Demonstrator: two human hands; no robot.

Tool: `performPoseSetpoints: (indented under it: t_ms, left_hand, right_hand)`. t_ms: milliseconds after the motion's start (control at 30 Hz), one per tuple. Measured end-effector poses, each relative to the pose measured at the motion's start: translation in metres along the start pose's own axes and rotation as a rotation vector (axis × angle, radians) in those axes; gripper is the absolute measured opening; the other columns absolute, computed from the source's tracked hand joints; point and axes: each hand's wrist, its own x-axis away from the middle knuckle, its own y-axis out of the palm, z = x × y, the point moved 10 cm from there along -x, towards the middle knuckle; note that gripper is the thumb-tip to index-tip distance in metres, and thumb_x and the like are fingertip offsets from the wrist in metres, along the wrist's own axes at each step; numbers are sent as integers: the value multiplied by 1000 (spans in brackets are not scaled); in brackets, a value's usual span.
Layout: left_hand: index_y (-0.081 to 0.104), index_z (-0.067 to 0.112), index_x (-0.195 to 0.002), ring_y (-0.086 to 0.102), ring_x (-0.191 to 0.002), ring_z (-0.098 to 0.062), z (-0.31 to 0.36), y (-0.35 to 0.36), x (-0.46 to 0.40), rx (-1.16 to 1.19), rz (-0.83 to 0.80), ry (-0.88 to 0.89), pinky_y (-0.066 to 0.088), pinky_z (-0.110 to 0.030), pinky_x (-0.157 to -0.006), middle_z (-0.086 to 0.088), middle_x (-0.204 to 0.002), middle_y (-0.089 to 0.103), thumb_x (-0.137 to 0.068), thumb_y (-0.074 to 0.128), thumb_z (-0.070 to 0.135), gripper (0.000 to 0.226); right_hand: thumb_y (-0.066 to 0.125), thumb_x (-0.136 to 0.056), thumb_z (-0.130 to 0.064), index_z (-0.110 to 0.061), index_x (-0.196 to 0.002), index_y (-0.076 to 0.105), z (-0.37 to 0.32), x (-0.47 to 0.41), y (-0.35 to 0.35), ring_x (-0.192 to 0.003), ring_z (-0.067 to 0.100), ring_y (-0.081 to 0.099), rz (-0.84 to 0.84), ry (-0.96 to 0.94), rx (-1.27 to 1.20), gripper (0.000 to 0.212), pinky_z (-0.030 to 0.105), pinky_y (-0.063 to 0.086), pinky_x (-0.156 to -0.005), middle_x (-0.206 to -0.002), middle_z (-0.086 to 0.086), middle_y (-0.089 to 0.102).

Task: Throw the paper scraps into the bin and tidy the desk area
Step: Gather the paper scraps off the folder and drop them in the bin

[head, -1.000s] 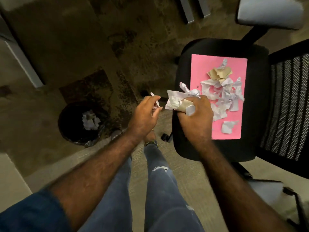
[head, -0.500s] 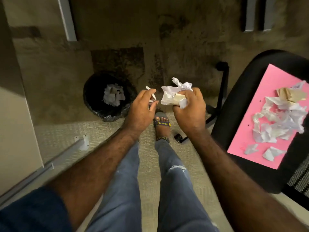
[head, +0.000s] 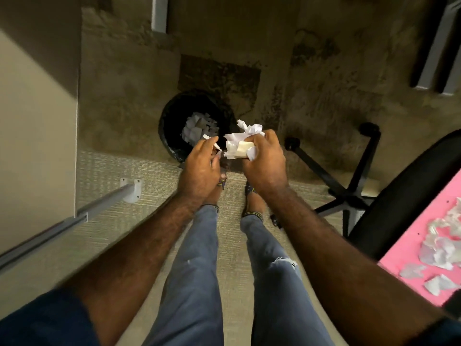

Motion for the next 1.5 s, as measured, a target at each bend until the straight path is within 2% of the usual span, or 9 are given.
performPoseSetpoints:
  t_ms: [367,567,667,867,1033,1200,1300,1400,1500]
  left_hand:
    - [55,2,-145,65,-118,-35,-78,-16,-16,40,34,-139,59,-51,-98,-19,-131,63,-88,51,-10,58]
    - [53,7,-148,64,-121,-32,-93,-25,-25,62,46,-149,59,-50,-100,-17,-131,63,-85,52,-9,65]
    - [51,6,-150,64,-122,-32,-94,-26,-29,79,56,-141,58,-49,-102,-18,-131,64,-86,53,-13,67]
    - [48,3,-151,63,-122,-32,-90,-21,-28,52,50,-158,59,-50,-99,-22,-131,62,-90,56,-14,64]
    - [48,5,-152,63,-120,-30,-69,-6,-24,60,16,-117,60,-52,-96,-18,-128,63,-90,55,-14,66]
    - [50,7,-151,63,-119,-27,-36,15,-17,67,-17,-58,59,-51,-96,-15,-128,63,-89,57,-13,65]
    - [51,10,-151,63,-119,-24,-15,32,-13,75,-48,-50,59,-50,-97,-13,-129,64,-89,57,-11,66]
    - [52,12,-151,62,-119,-21,15,50,-5,69,-90,-16,58,-47,-100,-10,-132,64,-91,56,-11,65]
    - [51,14,-152,61,-119,-16,41,70,-1,61,-136,19,58,-44,-100,-7,-133,63,-92,57,-8,64]
  right_hand:
    - [68,-78,-7,-11,-124,63,-48,-41,79,-99,40,62,-190,-10,61,47,43,53,-81,-125,14,49]
    - [79,-79,-11,-25,-137,58,-61,-56,97,-110,33,63,-267,16,13,64,43,57,-93,-136,11,47]
    - [81,-79,-12,-24,-145,53,-62,-58,98,-122,31,57,-301,31,-27,73,37,52,-101,-141,12,47]
    - [79,-80,-17,-21,-146,50,-40,-54,93,-121,28,62,-257,130,-166,72,46,56,-101,-136,11,58]
    - [76,-85,-9,-17,-146,52,-12,-42,66,-121,19,63,-210,173,-260,66,22,50,-95,-137,8,58]
    - [79,-84,-15,-22,-148,50,21,-24,40,-123,15,60,-151,203,-326,70,37,53,-105,-138,3,59]
    - [80,-84,-15,-21,-146,53,43,-14,15,-119,10,58,-93,225,-340,68,22,51,-100,-135,1,60]
    - [81,-85,-16,-21,-147,52,67,-3,-11,-113,1,52,-39,243,-347,68,-1,36,-86,-136,-1,58]
    - [82,-85,-19,-25,-147,52,86,8,-38,-116,1,51,24,265,-381,68,5,37,-88,-137,-3,57]
